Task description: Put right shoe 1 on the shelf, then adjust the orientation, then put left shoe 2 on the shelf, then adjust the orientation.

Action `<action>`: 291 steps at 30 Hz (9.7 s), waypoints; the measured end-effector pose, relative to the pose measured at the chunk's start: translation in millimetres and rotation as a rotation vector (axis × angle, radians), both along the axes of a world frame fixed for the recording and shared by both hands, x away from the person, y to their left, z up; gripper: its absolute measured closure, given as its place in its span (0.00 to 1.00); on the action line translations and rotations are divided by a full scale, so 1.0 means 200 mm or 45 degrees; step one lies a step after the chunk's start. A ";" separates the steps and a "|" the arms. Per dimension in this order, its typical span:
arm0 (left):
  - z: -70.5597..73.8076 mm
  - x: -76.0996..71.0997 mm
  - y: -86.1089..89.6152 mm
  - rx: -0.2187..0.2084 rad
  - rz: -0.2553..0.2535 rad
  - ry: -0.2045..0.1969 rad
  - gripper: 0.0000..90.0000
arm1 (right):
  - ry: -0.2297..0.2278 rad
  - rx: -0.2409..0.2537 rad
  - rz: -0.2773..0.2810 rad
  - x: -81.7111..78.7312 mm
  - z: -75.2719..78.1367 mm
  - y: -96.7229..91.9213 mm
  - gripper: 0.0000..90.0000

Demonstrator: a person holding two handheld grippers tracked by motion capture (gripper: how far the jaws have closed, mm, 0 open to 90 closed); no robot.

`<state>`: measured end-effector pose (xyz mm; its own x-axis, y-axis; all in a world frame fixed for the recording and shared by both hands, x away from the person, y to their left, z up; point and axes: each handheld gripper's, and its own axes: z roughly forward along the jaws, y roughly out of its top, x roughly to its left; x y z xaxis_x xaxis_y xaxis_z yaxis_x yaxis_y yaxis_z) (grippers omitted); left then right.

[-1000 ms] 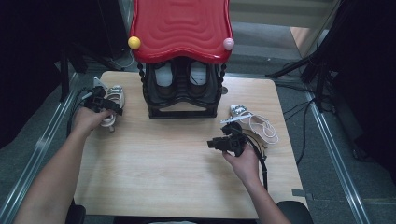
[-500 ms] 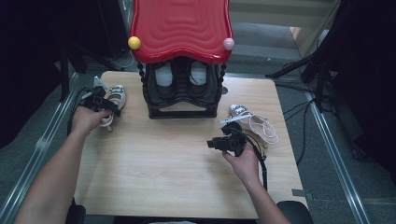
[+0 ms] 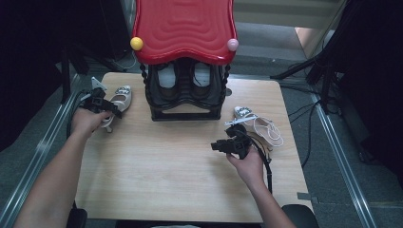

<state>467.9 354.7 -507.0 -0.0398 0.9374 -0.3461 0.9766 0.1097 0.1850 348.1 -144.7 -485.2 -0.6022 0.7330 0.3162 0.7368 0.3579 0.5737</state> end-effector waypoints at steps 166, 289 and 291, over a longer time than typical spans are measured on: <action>1.70 0.15 -1.07 0.042 -0.212 -0.576 0.28 | -0.008 0.041 0.000 -0.01 0.04 -0.03 0.74; 0.50 -0.41 -0.38 -0.177 -0.266 -0.497 0.34 | -0.012 -0.029 -0.247 0.28 0.13 -0.50 1.00; 0.48 -0.43 -0.40 -0.171 -0.286 -0.497 0.35 | -0.004 -0.038 -0.258 0.28 0.14 -0.53 1.00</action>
